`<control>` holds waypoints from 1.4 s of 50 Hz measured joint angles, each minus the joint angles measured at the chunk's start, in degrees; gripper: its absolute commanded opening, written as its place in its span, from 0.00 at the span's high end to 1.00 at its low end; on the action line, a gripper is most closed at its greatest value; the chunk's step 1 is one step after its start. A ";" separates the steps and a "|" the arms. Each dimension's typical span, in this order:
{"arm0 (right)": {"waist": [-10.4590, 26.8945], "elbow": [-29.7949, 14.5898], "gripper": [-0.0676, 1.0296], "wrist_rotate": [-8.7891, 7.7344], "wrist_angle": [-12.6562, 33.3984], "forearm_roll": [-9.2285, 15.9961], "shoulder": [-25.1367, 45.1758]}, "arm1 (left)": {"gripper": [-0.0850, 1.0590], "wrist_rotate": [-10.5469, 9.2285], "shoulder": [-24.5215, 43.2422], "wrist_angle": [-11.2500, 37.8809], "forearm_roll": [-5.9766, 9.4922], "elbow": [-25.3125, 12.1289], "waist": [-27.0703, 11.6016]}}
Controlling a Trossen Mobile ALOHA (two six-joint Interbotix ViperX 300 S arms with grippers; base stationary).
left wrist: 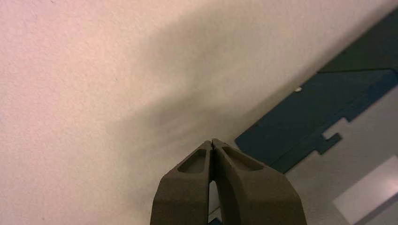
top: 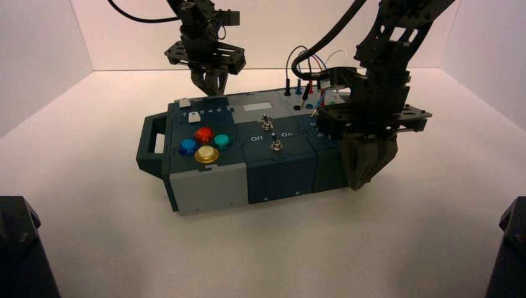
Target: Rotate the box counterclockwise.
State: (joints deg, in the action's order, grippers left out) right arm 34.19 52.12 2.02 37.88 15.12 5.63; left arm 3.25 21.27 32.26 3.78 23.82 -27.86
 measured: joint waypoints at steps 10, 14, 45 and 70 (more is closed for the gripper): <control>-2.99 -2.02 0.96 0.00 1.41 -1.76 0.88 | 0.95 0.88 -0.18 2.29 -0.09 0.00 -0.18; -4.22 -2.81 0.96 0.00 1.76 -2.29 1.32 | 0.95 1.14 -0.26 3.16 -0.09 0.18 -0.09; -8.35 -11.16 0.96 -0.62 5.54 -5.63 7.65 | 0.95 2.29 -3.87 6.06 -0.53 5.36 0.00; -9.76 -17.05 0.96 -0.62 6.86 -8.00 10.81 | 0.95 2.29 -5.19 8.00 -0.53 7.82 -0.97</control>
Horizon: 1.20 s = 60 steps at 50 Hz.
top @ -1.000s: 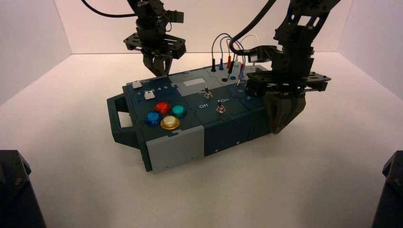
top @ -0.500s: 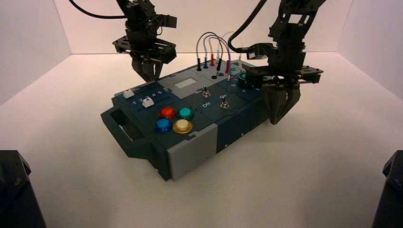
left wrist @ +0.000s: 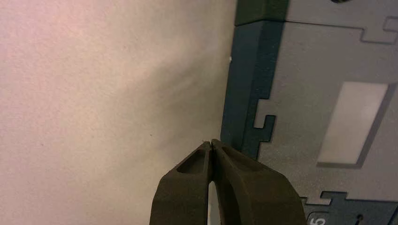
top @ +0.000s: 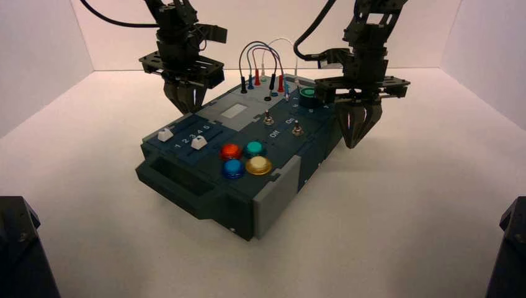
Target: Rotate the box counterclockwise.
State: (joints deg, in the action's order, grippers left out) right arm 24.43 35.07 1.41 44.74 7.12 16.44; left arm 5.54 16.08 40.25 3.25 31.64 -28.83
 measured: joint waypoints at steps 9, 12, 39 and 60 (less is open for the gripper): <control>-1.32 -1.58 0.96 0.00 -0.09 -0.97 0.53 | 0.95 -0.44 -0.09 0.70 0.00 0.26 -0.97; -1.58 -2.02 0.96 0.09 -0.09 -1.05 0.62 | 0.95 -0.53 -0.18 0.79 0.00 0.35 -1.05; -2.55 -7.56 0.96 0.35 1.05 -1.41 1.85 | 0.95 -0.62 -1.32 1.23 1.05 1.58 -3.43; -2.55 -8.61 0.96 0.35 1.41 -1.76 1.85 | 0.95 -0.79 -2.11 1.23 1.58 2.55 -4.57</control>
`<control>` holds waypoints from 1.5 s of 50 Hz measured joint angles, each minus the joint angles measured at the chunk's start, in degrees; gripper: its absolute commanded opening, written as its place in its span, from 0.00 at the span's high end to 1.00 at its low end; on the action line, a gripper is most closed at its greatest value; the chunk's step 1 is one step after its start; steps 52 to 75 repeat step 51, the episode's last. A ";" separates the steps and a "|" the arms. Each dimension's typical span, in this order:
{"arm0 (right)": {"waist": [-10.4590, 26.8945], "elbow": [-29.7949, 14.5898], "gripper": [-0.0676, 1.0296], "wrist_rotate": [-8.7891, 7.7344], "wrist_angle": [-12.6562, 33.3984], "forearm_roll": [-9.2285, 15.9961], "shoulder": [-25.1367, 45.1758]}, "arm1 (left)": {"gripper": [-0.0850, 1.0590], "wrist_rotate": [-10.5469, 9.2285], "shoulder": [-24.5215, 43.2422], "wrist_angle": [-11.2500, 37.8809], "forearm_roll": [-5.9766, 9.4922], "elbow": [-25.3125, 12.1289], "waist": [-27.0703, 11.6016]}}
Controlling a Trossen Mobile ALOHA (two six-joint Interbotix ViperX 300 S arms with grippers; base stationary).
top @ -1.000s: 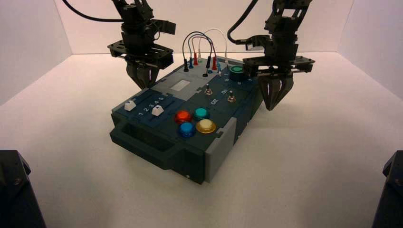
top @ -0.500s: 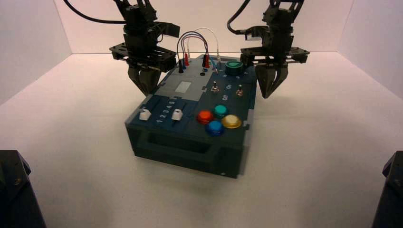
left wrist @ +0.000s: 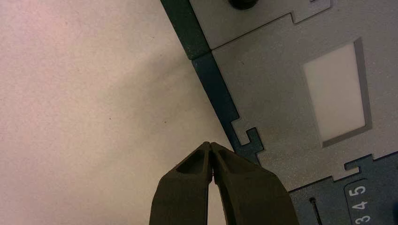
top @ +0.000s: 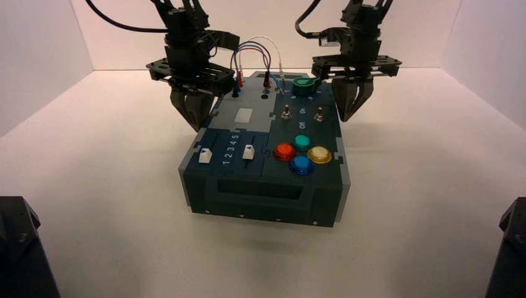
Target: Rotate the box counterclockwise.
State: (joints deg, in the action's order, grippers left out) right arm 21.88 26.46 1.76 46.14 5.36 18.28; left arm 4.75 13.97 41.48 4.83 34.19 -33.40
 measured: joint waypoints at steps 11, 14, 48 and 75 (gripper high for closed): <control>-0.09 -0.09 0.96 0.00 -2.02 -0.53 0.00 | 0.95 -0.09 -2.46 -1.05 0.53 2.46 -2.02; 0.00 0.00 0.96 0.09 -2.02 -0.53 0.00 | 0.95 0.00 -3.43 -1.14 0.53 2.90 -2.46; 2.46 10.72 0.96 0.97 -2.55 0.62 -9.84 | 0.95 -0.09 -20.13 -4.04 1.93 9.93 2.20; 2.46 11.16 0.96 0.97 -2.29 0.79 -10.72 | 0.95 0.00 -20.74 -4.22 2.02 10.11 2.29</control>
